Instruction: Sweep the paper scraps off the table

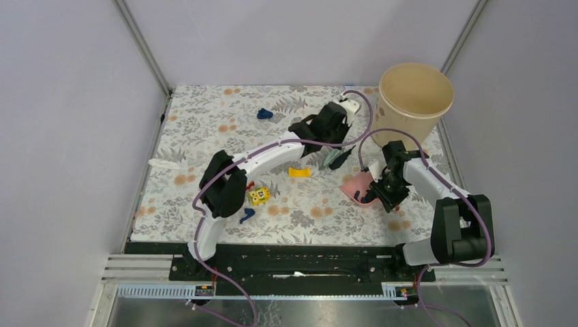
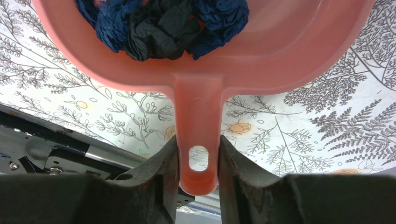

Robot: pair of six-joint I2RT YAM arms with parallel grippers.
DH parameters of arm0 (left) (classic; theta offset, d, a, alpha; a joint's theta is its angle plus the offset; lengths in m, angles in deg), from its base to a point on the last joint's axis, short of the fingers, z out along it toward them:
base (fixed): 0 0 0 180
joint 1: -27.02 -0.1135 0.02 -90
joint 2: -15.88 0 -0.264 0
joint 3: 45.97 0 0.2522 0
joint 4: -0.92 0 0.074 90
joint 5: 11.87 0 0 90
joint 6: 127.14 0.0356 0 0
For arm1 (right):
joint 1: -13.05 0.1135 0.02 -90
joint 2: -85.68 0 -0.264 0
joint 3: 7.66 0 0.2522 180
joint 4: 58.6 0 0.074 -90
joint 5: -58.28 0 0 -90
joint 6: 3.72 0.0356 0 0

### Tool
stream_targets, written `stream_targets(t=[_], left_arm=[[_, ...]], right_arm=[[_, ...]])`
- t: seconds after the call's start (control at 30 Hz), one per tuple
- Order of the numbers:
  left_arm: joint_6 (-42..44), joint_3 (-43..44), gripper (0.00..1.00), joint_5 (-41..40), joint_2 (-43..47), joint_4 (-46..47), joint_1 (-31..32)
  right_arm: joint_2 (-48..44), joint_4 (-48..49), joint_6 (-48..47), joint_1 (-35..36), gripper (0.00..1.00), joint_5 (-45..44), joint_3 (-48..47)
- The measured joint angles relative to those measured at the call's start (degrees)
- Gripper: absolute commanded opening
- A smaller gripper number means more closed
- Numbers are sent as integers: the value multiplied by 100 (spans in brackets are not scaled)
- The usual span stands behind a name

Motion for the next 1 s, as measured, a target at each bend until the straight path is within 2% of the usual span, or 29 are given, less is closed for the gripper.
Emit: stream_targets(t=[0.27, 0.43, 0.63, 0.8, 1.0], left_arm=[[-662, -1362, 0, 1152, 929, 592, 223], [-1067, -1762, 0, 1661, 1270, 647, 391], [-1207, -1910, 0, 1421, 1670, 562, 409], [-1244, -1908, 0, 704, 2116, 372, 448], [-1305, -2048, 0, 212, 2498, 271, 452]], right_arm=[[280, 210, 61, 0, 0, 149, -59], [348, 264, 94, 0, 0, 254, -59], [295, 284, 131, 2, 0, 404, -57], [-31, 229, 131, 2, 0, 420, -52], [-496, 120, 133, 2, 0, 511, -55]])
